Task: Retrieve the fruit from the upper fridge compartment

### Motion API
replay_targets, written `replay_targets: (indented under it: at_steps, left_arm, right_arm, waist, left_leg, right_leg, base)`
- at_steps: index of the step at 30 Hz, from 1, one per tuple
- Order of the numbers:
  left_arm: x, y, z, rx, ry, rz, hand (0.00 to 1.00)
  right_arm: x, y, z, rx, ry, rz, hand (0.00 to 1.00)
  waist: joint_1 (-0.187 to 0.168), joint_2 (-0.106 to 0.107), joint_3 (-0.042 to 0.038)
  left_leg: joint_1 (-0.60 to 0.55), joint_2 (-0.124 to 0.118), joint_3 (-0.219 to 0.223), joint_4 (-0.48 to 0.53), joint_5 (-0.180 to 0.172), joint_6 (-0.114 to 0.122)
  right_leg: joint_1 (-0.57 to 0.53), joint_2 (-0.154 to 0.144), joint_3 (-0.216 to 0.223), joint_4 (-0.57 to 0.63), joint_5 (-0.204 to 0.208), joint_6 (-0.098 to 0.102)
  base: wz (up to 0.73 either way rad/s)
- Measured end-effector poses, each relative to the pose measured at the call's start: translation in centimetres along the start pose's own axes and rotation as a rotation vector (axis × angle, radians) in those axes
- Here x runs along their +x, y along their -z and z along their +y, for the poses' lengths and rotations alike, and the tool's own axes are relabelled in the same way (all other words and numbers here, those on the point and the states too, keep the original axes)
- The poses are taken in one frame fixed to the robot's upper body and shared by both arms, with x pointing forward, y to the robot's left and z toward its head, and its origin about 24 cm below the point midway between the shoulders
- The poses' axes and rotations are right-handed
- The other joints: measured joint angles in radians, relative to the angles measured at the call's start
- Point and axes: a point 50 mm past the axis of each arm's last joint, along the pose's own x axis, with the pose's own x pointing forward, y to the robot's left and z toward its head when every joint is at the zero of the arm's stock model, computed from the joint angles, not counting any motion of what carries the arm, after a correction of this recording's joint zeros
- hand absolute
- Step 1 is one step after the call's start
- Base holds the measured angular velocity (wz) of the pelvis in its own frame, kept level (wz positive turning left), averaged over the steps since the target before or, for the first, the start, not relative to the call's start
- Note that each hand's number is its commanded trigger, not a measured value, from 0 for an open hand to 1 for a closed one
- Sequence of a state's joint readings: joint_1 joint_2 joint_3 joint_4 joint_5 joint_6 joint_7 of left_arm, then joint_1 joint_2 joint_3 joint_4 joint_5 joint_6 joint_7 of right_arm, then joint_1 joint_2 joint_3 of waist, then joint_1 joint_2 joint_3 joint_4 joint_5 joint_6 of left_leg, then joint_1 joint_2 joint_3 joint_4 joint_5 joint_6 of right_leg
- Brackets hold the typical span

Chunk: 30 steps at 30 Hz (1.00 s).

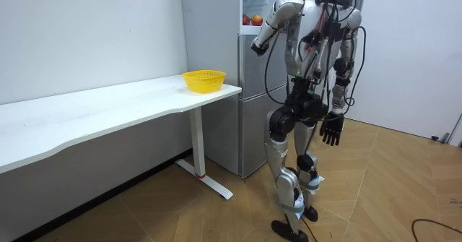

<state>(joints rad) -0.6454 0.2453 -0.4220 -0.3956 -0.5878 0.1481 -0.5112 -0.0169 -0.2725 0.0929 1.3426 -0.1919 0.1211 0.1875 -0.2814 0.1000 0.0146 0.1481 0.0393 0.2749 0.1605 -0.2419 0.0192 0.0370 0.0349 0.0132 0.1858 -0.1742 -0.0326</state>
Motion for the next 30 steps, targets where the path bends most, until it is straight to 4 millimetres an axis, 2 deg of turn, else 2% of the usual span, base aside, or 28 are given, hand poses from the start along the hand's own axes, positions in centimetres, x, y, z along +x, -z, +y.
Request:
replay_targets:
  at_steps: [2, 3, 5, 6, 8, 9, 11, 14, 18, 20, 24, 26, 27, 28, 29, 30]
  left_arm:
    - [-1.6, -1.8, 0.7, 0.100, -0.049, -0.007, 0.00]
    - [-2.1, -2.2, 0.9, 0.125, -0.067, -0.008, 0.00]
    - [-4.7, -3.5, 2.0, 0.226, -0.175, 0.029, 0.00]
    - [-5.4, -3.7, 2.4, 0.240, -0.213, 0.041, 0.00]
    - [-8.3, -5.0, 3.8, 0.307, -0.386, 0.061, 0.00]
    - [-9.0, -5.5, 4.1, 0.328, -0.433, 0.060, 0.00]
    - [-11.3, -6.9, 5.1, 0.391, -0.609, 0.039, 0.00]
    - [-14.1, -8.0, 5.1, 0.449, -0.785, 0.027, 0.00]
    - [-15.8, -9.2, 5.2, 0.502, -0.931, -0.018, 0.00]
    - [-17.2, -10.2, 5.0, 0.552, -1.021, -0.037, 0.00]
    - [-20.2, -11.7, 4.4, 0.622, -1.195, -0.075, 0.00]
    - [-22.2, -12.2, 3.4, 0.658, -1.324, -0.081, 0.00]
    - [-22.7, -12.3, 3.1, 0.664, -1.359, -0.076, 0.00]
    - [-24.2, -12.1, 2.3, 0.671, -1.448, -0.052, 0.00]
    - [-25.6, -11.7, 1.5, 0.680, -1.544, -0.010, 0.00]
    - [-26.3, -11.4, 1.1, 0.679, -1.590, 0.012, 0.00]
  right_arm:
    - [0.0, 0.3, 0.0, 0.013, 0.004, 0.004, 0.00]
    - [0.0, 0.4, 0.0, 0.017, 0.006, 0.006, 0.00]
    - [0.0, 1.2, 0.0, 0.028, 0.014, 0.007, 0.00]
    - [0.0, 1.5, 0.0, 0.040, 0.016, 0.011, 0.00]
    - [0.0, 2.2, 0.0, 0.066, 0.031, 0.008, 0.00]
    - [-0.1, 2.5, 0.1, 0.072, 0.031, 0.012, 0.00]
    - [-0.1, 3.1, 0.1, 0.096, 0.051, 0.022, 0.00]
    - [-0.1, 3.9, 0.4, 0.057, 0.068, 0.043, 0.00]
    - [-0.1, 4.2, 0.7, 0.043, 0.075, 0.047, 0.00]
    - [-0.1, 4.4, 0.8, 0.025, 0.090, 0.046, 0.00]
    - [-0.1, 5.2, 1.3, 0.007, 0.093, 0.063, 0.00]
    - [-0.1, 5.9, 2.0, 0.008, 0.080, 0.074, 0.00]
    - [-0.1, 6.0, 2.1, 0.009, 0.077, 0.075, 0.00]
    - [-0.2, 6.2, 2.4, 0.024, 0.073, 0.075, 0.00]
    - [-0.2, 6.4, 2.6, 0.044, 0.072, 0.074, 0.00]
    - [-0.2, 6.6, 2.7, 0.048, 0.071, 0.075, 0.00]
  waist:
    - [0.049, 0.000, -0.0032]
    - [0.065, 0.000, -0.0032]
    - [0.120, -0.002, -0.0041]
    - [0.131, -0.001, -0.0045]
    - [0.202, -0.001, -0.0073]
    - [0.217, -0.001, -0.0082]
    - [0.241, -0.012, -0.0104]
    - [0.298, -0.021, -0.0193]
    - [0.336, -0.042, -0.0217]
    - [0.356, -0.046, -0.0198]
    - [0.378, -0.043, -0.0185]
    - [0.397, -0.039, -0.0210]
    - [0.398, -0.040, -0.0203]
    - [0.400, -0.044, -0.0176]
    - [0.398, -0.034, -0.0227]
    - [0.399, -0.034, -0.0203]
  left_leg:
    - [-0.013, 0.000, -0.037, 0.001, 0.000, 0.000]
    - [-0.014, 0.000, -0.041, 0.001, 0.000, -0.001]
    - [-0.011, 0.000, -0.070, 0.002, 0.002, -0.003]
    - [-0.012, 0.000, -0.074, 0.004, 0.002, -0.003]
    - [-0.013, 0.000, -0.091, 0.004, 0.003, -0.005]
    - [-0.014, 0.000, -0.096, 0.004, 0.003, -0.006]
    - [-0.015, -0.006, -0.142, 0.004, 0.004, -0.007]
    - [-0.013, -0.015, -0.149, 0.006, 0.005, -0.008]
    - [-0.014, -0.019, -0.177, 0.007, 0.005, -0.008]
    - [-0.014, -0.022, -0.197, 0.016, 0.005, -0.007]
    - [-0.013, -0.035, -0.205, 0.028, 0.005, -0.007]
    - [-0.010, -0.036, -0.206, 0.029, 0.005, -0.007]
    - [-0.009, -0.036, -0.208, 0.030, 0.005, -0.007]
    - [-0.011, -0.037, -0.214, 0.032, 0.005, -0.007]
    - [-0.015, -0.039, -0.223, 0.035, 0.005, -0.007]
    - [-0.017, -0.039, -0.223, 0.037, 0.005, -0.007]
  right_leg:
    - [0.001, -0.003, -0.028, -0.001, 0.000, 0.000]
    - [0.001, -0.003, -0.032, -0.001, 0.000, 0.000]
    - [0.011, -0.004, -0.058, -0.003, 0.000, 0.000]
    - [0.015, -0.005, -0.069, -0.004, 0.000, -0.001]
    - [0.017, -0.005, -0.073, -0.004, 0.000, -0.001]
    - [0.018, -0.006, -0.075, -0.004, 0.000, -0.001]
    - [0.036, -0.013, -0.117, -0.009, -0.001, -0.001]
    - [0.046, -0.014, -0.130, -0.017, -0.002, -0.002]
    - [0.055, -0.018, -0.157, -0.018, -0.004, 0.000]
    - [0.070, -0.033, -0.181, -0.019, -0.008, 0.003]
    - [0.077, -0.037, -0.182, -0.015, -0.018, 0.009]
    - [0.072, -0.042, -0.185, -0.009, -0.026, 0.009]
    - [0.072, -0.043, -0.188, -0.005, -0.028, 0.008]
    - [0.070, -0.047, -0.201, 0.001, -0.030, 0.007]
    - [0.070, -0.048, -0.207, 0.002, -0.031, 0.008]
    - [0.069, -0.048, -0.208, 0.002, -0.032, 0.008]
  base:
    - [0.35]
    - [0.29]
    - [0.36]
    - [0.40]
    - [0.18]
    - [0.19]
    - [0.52]
    - [0.17]
    - [0.24]
    - [0.20]
    - [0.15]
    - [0.05]
    - [0.04]
    - [0.12]
    - [0.14]
    - [0.14]
